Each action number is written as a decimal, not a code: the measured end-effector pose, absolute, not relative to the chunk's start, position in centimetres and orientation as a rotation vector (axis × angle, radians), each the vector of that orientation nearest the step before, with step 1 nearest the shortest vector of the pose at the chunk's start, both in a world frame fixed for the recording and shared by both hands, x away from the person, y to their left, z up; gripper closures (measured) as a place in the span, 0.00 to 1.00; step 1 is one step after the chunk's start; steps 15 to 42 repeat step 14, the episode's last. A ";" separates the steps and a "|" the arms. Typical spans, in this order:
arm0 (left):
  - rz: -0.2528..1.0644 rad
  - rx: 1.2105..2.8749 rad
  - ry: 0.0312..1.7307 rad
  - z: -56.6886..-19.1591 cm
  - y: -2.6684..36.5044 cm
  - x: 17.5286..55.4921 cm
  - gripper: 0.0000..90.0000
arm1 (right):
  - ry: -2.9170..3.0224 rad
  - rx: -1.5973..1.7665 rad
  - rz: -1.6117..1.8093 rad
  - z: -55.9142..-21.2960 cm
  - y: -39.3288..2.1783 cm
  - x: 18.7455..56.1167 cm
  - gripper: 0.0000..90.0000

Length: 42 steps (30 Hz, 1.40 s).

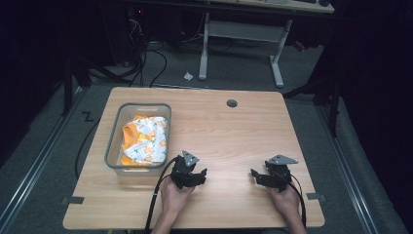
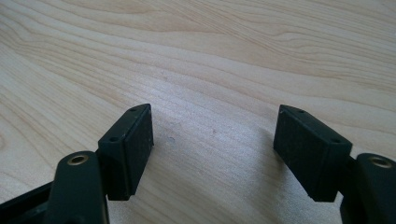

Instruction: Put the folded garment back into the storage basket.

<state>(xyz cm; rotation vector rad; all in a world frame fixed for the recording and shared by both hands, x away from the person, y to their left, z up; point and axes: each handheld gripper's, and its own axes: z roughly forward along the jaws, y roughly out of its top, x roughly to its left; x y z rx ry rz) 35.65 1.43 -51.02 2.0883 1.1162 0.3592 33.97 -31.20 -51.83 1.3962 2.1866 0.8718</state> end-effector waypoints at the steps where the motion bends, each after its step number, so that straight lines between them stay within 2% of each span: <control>1: 0.367 2.093 1.120 -51.3 1.4 35.7 0.37 | 2.187 1.396 0.872 -51.8 -31.2 34.0 0.32; 3: 0.405 2.132 1.120 -52.1 1.3 35.7 0.37 | 2.187 1.396 0.872 -51.8 -31.2 34.0 0.32; 7: 0.433 2.090 1.133 -52.4 1.6 35.7 0.33 | 2.186 1.397 0.871 -51.8 -31.2 34.0 0.32; 42: 0.434 2.088 1.138 -52.4 1.6 35.7 0.32 | 2.187 1.396 0.871 -51.8 -31.2 34.0 0.32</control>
